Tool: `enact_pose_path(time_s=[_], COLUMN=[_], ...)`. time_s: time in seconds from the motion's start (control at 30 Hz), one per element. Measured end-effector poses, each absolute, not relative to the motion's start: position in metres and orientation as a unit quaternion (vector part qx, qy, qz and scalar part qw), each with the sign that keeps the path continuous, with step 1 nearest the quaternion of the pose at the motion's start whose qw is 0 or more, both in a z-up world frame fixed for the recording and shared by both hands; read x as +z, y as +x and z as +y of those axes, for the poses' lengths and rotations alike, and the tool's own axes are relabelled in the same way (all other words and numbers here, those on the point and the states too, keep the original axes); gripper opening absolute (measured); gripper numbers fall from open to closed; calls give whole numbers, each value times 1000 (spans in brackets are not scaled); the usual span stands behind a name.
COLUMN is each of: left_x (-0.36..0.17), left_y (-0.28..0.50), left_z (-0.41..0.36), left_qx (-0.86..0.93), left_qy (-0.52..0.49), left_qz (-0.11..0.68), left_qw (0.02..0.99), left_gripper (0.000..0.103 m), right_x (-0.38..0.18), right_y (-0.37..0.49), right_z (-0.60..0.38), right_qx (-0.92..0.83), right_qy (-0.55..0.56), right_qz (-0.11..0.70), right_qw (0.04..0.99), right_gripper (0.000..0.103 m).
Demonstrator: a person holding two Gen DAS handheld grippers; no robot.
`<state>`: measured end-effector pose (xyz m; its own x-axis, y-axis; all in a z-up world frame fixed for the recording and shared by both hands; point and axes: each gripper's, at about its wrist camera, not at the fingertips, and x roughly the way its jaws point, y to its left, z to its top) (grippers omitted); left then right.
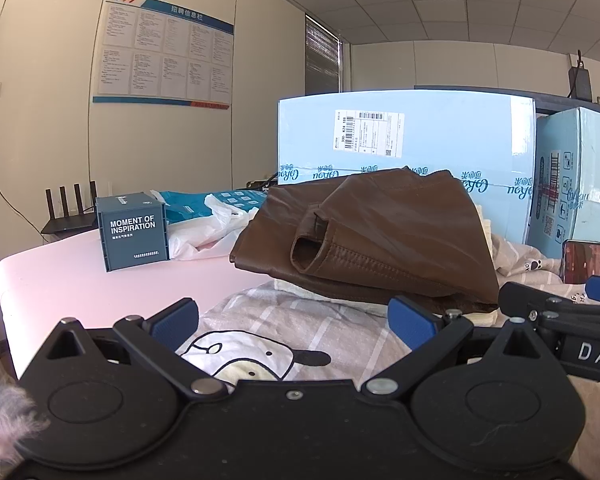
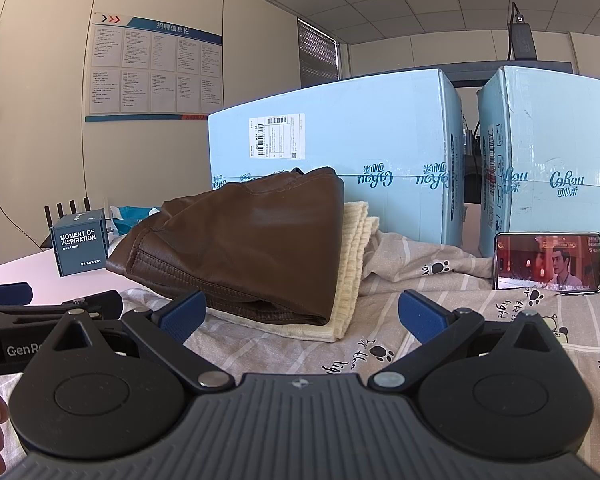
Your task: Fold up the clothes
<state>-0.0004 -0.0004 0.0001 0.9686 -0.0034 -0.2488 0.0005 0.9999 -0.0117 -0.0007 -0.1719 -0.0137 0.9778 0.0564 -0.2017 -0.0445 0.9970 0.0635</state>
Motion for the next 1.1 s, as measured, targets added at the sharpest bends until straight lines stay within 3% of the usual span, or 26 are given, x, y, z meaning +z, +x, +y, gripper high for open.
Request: enact_pose_path(time_s=[1.1], left_x=[3], left_y=[-6], left_z=[-1], left_qx=[-24], left_qy=[-26], left_qz=[133], left_qw=[990], left_gripper=[103], right_x=[-14], right_y=[-7], right_z=[-176], right_qx=[14], right_qy=[32], right_qz=[103], right_qw=[994], right_gripper=[103])
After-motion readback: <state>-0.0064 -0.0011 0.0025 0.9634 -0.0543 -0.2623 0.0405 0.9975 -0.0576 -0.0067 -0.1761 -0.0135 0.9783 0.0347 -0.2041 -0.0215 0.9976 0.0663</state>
